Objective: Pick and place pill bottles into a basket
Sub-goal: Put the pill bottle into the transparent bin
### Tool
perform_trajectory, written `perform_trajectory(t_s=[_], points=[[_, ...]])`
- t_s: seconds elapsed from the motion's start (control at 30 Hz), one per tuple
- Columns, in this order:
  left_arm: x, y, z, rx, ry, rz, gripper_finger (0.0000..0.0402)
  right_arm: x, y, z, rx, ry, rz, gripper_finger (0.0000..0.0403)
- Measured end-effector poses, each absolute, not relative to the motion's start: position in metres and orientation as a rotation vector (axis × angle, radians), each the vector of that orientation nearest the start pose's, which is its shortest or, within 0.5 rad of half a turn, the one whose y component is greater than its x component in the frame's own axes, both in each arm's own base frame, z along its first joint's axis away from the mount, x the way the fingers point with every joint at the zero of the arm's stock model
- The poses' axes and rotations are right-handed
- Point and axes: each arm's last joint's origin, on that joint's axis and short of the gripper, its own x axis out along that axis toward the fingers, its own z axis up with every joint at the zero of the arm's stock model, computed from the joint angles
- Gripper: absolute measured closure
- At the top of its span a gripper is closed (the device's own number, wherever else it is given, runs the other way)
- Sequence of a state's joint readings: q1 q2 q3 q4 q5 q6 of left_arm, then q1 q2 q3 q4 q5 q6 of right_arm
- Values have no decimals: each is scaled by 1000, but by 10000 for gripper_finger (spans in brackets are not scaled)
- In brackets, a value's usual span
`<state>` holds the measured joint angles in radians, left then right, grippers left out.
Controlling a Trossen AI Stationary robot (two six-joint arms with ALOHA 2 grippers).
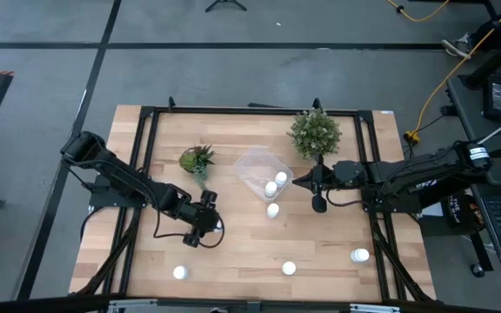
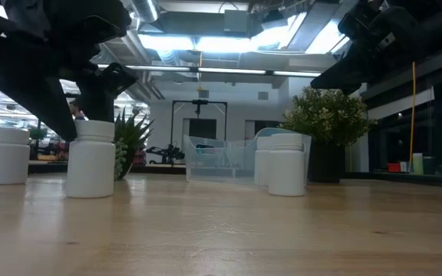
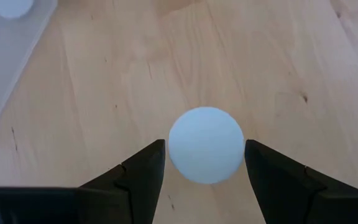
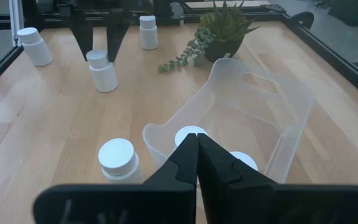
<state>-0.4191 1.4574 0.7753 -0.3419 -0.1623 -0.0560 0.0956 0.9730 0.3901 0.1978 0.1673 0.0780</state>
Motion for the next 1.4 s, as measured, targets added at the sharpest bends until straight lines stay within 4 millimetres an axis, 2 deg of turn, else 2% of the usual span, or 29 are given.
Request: perform_trajectory(t_s=[0.23,0.5,0.8,1.0,1.4], points=[[249,-105,177,286,963,-229,197,198,14,201,27,379,-85,394],[249,-105,177,289,964,-229,244,198,14,201,27,379,-85,394],[247,-104,179,332,982,-242,246,198,14,201,27,379,-84,394],[252,-98,198,373,991,-227,246,197,14,200,66,387,-89,394],[267,-70,217,425,968,-262,246,197,14,199,72,394,-91,394]])
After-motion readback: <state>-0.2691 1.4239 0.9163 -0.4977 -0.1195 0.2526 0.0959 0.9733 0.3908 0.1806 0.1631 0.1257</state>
